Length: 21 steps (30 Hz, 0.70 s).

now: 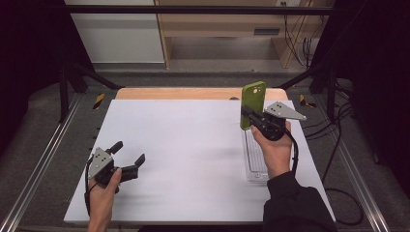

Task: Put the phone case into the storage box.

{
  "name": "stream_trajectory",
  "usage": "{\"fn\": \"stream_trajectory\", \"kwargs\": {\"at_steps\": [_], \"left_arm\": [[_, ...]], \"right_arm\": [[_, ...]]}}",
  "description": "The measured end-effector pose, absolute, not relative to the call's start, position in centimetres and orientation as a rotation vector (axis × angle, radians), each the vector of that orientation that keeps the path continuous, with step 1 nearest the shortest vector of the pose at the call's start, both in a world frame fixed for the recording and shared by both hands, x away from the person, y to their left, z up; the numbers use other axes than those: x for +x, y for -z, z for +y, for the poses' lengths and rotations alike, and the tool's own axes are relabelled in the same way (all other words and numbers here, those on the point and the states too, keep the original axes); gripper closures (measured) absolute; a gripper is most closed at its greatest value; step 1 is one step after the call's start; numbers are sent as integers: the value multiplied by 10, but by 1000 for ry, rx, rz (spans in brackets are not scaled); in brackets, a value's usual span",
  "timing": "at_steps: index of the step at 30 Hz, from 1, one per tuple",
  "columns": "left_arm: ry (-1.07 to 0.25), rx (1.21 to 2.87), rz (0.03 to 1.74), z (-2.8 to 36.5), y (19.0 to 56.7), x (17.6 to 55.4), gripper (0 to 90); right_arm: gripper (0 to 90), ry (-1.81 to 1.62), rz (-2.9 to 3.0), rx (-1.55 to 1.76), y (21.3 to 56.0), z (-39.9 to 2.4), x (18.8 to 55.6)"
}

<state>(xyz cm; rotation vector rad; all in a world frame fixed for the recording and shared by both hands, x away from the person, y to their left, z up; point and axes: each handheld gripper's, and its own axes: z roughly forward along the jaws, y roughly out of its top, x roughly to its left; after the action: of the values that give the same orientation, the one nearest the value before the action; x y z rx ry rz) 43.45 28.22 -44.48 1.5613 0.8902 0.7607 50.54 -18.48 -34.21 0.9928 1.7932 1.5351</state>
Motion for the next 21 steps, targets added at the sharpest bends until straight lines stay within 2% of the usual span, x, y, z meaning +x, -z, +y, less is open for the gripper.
{"fn": "stream_trajectory", "kwargs": {"at_steps": [21], "left_arm": [[-765,1557,885,283,444,434,37]], "right_arm": [[879,-1529,1729,1063,339,-197,513]]}}
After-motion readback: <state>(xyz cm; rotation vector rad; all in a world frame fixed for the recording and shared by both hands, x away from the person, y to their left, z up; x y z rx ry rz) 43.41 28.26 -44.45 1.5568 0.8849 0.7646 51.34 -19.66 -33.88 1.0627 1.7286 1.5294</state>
